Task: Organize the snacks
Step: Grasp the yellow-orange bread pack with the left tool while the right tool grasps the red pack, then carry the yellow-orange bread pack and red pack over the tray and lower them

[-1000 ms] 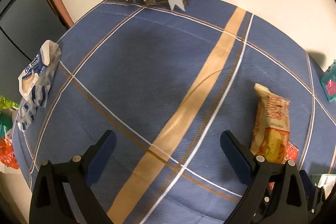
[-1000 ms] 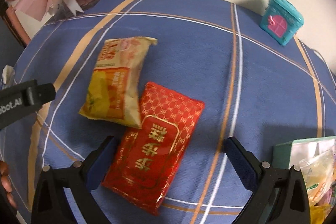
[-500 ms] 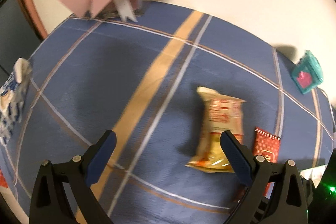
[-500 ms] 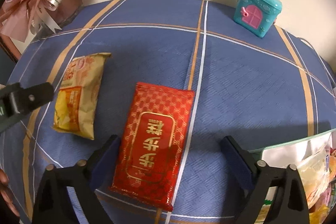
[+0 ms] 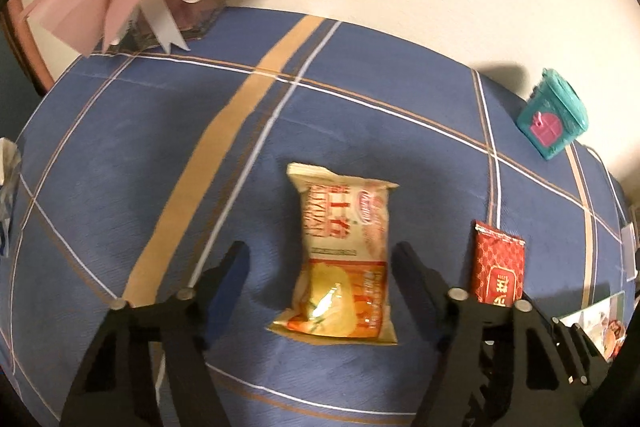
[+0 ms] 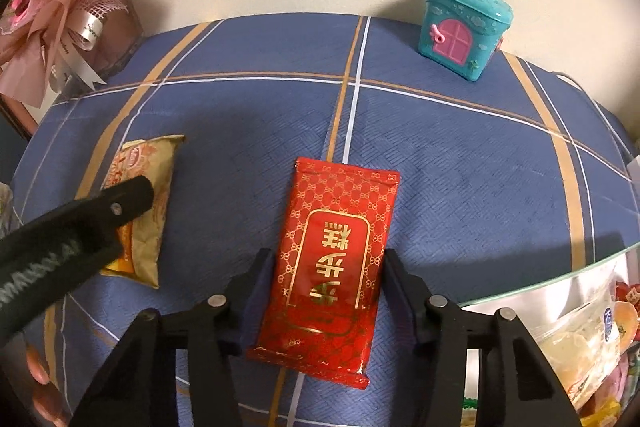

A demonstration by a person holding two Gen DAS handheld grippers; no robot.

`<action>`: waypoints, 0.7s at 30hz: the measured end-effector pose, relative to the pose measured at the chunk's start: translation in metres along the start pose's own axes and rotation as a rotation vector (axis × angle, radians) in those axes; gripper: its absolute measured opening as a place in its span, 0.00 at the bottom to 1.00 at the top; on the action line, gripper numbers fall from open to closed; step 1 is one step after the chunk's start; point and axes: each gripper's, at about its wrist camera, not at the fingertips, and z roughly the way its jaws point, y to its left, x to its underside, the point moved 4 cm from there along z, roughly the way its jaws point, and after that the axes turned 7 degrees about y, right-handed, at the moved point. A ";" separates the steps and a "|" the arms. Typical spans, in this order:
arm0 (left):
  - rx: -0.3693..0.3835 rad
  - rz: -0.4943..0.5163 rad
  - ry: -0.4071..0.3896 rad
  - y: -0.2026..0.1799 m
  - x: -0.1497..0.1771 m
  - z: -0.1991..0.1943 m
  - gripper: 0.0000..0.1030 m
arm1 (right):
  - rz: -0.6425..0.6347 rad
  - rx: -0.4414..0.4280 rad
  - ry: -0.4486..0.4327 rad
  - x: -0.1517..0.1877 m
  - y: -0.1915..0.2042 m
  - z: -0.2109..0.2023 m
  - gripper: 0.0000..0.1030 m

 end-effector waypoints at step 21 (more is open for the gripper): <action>0.015 -0.053 -0.011 -0.004 0.003 -0.040 0.33 | -0.009 -0.045 -0.047 -0.001 0.001 -0.047 0.48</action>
